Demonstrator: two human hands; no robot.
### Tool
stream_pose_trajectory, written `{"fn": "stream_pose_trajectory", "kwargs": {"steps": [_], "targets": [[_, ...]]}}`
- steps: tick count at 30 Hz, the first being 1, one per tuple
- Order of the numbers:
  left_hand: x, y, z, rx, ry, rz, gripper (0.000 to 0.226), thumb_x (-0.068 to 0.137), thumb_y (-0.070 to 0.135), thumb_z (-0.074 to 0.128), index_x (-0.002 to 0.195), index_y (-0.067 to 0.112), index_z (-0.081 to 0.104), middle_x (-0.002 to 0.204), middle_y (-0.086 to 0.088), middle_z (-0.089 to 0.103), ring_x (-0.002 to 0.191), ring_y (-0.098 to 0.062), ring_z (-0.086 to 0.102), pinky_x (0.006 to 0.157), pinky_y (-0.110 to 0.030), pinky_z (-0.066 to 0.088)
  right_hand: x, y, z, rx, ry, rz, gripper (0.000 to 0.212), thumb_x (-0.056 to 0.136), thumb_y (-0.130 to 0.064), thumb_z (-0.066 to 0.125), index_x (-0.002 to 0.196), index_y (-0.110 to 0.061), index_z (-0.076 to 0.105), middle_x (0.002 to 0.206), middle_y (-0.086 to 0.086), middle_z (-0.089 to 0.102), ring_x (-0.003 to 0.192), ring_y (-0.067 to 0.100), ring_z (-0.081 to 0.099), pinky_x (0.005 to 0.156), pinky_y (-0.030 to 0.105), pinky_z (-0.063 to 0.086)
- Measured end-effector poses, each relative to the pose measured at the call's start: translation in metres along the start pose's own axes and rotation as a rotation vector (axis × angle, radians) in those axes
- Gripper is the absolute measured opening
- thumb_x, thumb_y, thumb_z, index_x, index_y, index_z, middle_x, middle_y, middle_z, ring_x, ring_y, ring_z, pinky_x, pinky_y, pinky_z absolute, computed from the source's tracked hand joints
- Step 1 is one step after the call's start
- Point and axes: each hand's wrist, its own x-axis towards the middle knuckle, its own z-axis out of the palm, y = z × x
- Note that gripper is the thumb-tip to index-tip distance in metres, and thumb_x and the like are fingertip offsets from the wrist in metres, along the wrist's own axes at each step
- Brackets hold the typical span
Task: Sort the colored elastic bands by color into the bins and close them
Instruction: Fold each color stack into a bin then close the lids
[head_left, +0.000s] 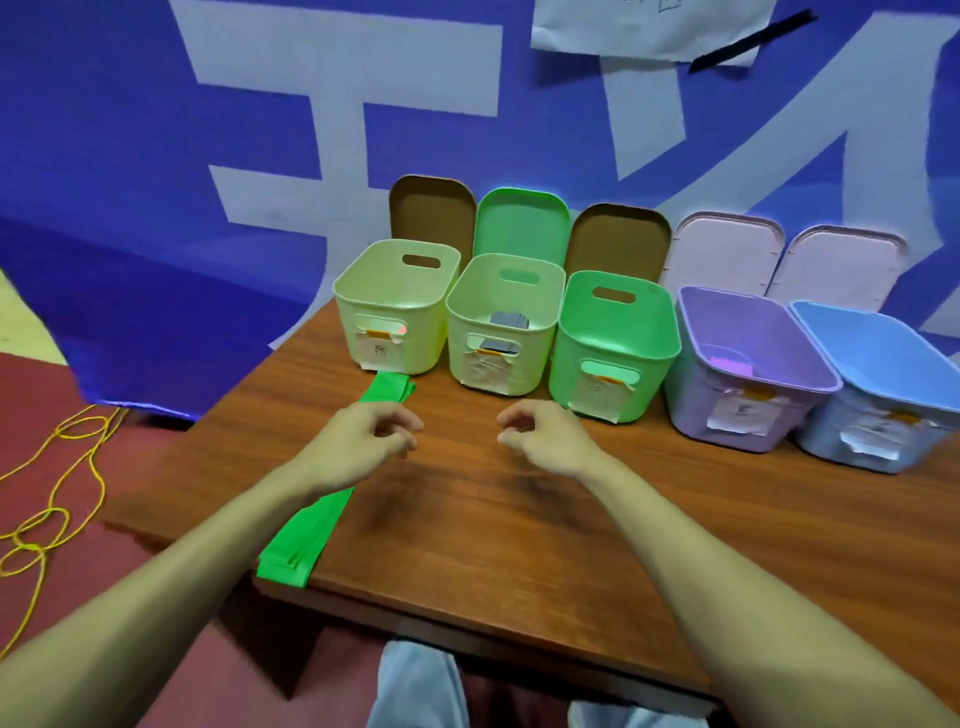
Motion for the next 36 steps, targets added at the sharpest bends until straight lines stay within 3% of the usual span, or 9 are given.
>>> {"fn": "stream_pose_trajectory", "kwargs": {"steps": [5, 10, 13, 16, 18, 25, 30, 33, 36], "targets": [[-0.004, -0.080, -0.023, 0.108, 0.158, -0.128, 0.019, 0.086, 0.010, 0.060, 0.088, 0.027, 0.068, 0.089, 0.003, 0.072, 0.086, -0.012, 0.065, 0.083, -0.029, 0.050, 0.030, -0.015, 0.041, -0.012, -0.066, -0.002, 0.026, 0.086, -0.021, 0.064, 0.111, -0.022, 0.064, 0.089, -0.008, 0.066, 0.091, 0.009, 0.062, 0.078, 0.019, 0.042], [0.012, -0.129, -0.031, 0.282, 0.147, -0.108, 0.014, 0.089, 0.021, 0.059, 0.100, 0.028, 0.063, 0.092, 0.005, 0.058, 0.089, -0.013, 0.057, 0.082, -0.025, 0.041, 0.069, -0.023, 0.069, 0.006, -0.073, 0.022, 0.026, 0.088, -0.025, 0.063, 0.113, -0.021, 0.062, 0.089, -0.007, 0.065, 0.082, 0.007, 0.059, 0.065, 0.016, 0.040], [0.024, -0.141, -0.030, 0.350, 0.119, -0.041, 0.025, 0.089, 0.033, 0.052, 0.111, 0.027, 0.060, 0.094, 0.009, 0.051, 0.093, -0.009, 0.052, 0.088, -0.028, 0.041, 0.097, -0.028, 0.083, -0.006, -0.071, 0.044, 0.035, 0.089, -0.027, 0.061, 0.123, -0.018, 0.056, 0.093, -0.005, 0.064, 0.089, 0.011, 0.058, 0.077, 0.022, 0.041], [0.031, -0.144, -0.022, 0.538, 0.148, 0.009, 0.048, 0.081, 0.047, 0.032, 0.119, 0.029, 0.055, 0.089, 0.010, 0.045, 0.094, -0.016, 0.052, 0.084, -0.035, 0.041, 0.129, -0.033, 0.103, -0.111, -0.045, -0.004, 0.056, 0.088, -0.032, 0.060, 0.138, -0.016, 0.039, 0.114, 0.004, 0.059, 0.111, 0.021, 0.053, 0.096, 0.034, 0.043], [0.034, -0.146, -0.019, 0.598, 0.152, 0.030, 0.051, 0.078, 0.049, 0.029, 0.119, 0.030, 0.053, 0.085, 0.013, 0.043, 0.094, -0.018, 0.050, 0.081, -0.036, 0.038, 0.149, -0.038, 0.117, -0.169, -0.004, 0.000, 0.055, 0.089, -0.039, 0.058, 0.134, -0.013, 0.040, 0.124, 0.010, 0.051, 0.120, 0.027, 0.045, 0.103, 0.043, 0.039], [0.036, -0.155, -0.020, 0.584, 0.176, 0.070, 0.047, 0.078, 0.047, 0.033, 0.118, 0.030, 0.052, 0.088, 0.009, 0.047, 0.094, -0.018, 0.048, 0.079, -0.035, 0.035, 0.170, -0.048, 0.152, -0.205, 0.248, 0.119, 0.040, 0.091, -0.036, 0.054, 0.122, -0.010, 0.050, 0.125, 0.013, 0.041, 0.121, 0.032, 0.038, 0.102, 0.043, 0.029], [0.034, -0.157, -0.021, 0.492, 0.204, 0.067, 0.045, 0.080, 0.047, 0.035, 0.119, 0.033, 0.053, 0.092, 0.014, 0.040, 0.093, -0.009, 0.047, 0.081, -0.031, 0.036, 0.171, -0.050, 0.148, -0.119, 0.214, 0.139, 0.029, 0.092, -0.032, 0.055, 0.117, -0.018, 0.054, 0.126, 0.009, 0.044, 0.123, 0.028, 0.038, 0.102, 0.040, 0.027], [0.033, -0.156, -0.021, 0.427, 0.213, 0.074, 0.043, 0.080, 0.046, 0.037, 0.118, 0.034, 0.054, 0.094, 0.015, 0.043, 0.092, -0.007, 0.049, 0.082, -0.029, 0.036, 0.164, -0.054, 0.145, 0.034, 0.239, 0.148, 0.019, 0.088, -0.022, 0.059, 0.108, -0.023, 0.055, 0.110, 0.000, 0.059, 0.116, 0.024, 0.049, 0.098, 0.038, 0.033], [0.034, -0.159, -0.023, 0.217, 0.269, 0.036, 0.037, 0.081, 0.038, 0.042, 0.116, 0.036, 0.052, 0.094, 0.015, 0.052, 0.087, -0.007, 0.053, 0.082, -0.030, 0.041, 0.152, -0.062, 0.136, 0.279, 0.264, 0.072, 0.024, 0.083, -0.010, 0.063, 0.100, -0.024, 0.053, 0.082, -0.008, 0.060, 0.088, 0.015, 0.061, 0.086, 0.035, 0.049]]}}
